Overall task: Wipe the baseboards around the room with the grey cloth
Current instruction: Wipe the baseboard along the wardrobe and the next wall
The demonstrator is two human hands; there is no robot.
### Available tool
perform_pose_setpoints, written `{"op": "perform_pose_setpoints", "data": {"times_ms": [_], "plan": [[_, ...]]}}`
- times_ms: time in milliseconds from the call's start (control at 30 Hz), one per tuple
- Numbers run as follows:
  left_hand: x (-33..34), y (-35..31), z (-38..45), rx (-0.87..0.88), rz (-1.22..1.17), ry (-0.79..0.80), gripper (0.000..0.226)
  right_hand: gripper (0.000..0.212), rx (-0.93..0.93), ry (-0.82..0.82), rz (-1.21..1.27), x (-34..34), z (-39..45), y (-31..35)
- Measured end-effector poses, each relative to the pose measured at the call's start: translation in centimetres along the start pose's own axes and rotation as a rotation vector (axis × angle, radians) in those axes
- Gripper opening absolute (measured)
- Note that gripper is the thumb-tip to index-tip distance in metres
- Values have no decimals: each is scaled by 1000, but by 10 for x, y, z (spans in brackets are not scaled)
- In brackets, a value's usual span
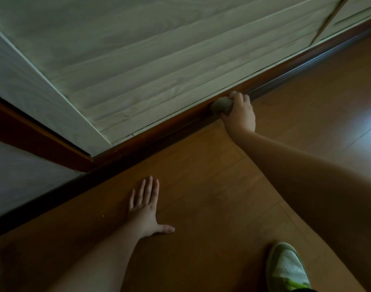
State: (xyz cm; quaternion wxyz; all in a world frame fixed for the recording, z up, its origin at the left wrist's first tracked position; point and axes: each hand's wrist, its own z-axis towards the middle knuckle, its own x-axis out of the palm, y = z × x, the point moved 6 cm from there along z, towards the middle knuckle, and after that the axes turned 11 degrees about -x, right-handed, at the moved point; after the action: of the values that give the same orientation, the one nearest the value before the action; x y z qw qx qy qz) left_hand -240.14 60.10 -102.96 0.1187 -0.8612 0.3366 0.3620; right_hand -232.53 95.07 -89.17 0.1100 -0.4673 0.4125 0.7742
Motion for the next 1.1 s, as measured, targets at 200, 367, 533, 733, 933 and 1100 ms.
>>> {"op": "perform_pose_setpoints", "data": {"times_ms": [200, 367, 533, 733, 933, 1100], "plan": [[-3, 0, -1, 4, 20, -20, 157, 44, 38, -32, 190, -15, -49, -14], [-5, -2, -2, 4, 84, 10, 154, 44, 179, -27, 197, -26, -104, -45], [-7, -7, -5, 99, 152, -84, 138, 48, 298, -101, 268, -37, -130, -65], [-44, -63, 1, 438, 185, -393, 86, 62, 369, -111, 409, -33, -155, -72], [-85, -130, 44, 517, 184, -487, 76, 46, 359, -111, 418, -30, -158, -85], [-76, -125, 67, 514, 191, -551, 78, 42, 241, -94, 371, -14, -132, -99]]}}
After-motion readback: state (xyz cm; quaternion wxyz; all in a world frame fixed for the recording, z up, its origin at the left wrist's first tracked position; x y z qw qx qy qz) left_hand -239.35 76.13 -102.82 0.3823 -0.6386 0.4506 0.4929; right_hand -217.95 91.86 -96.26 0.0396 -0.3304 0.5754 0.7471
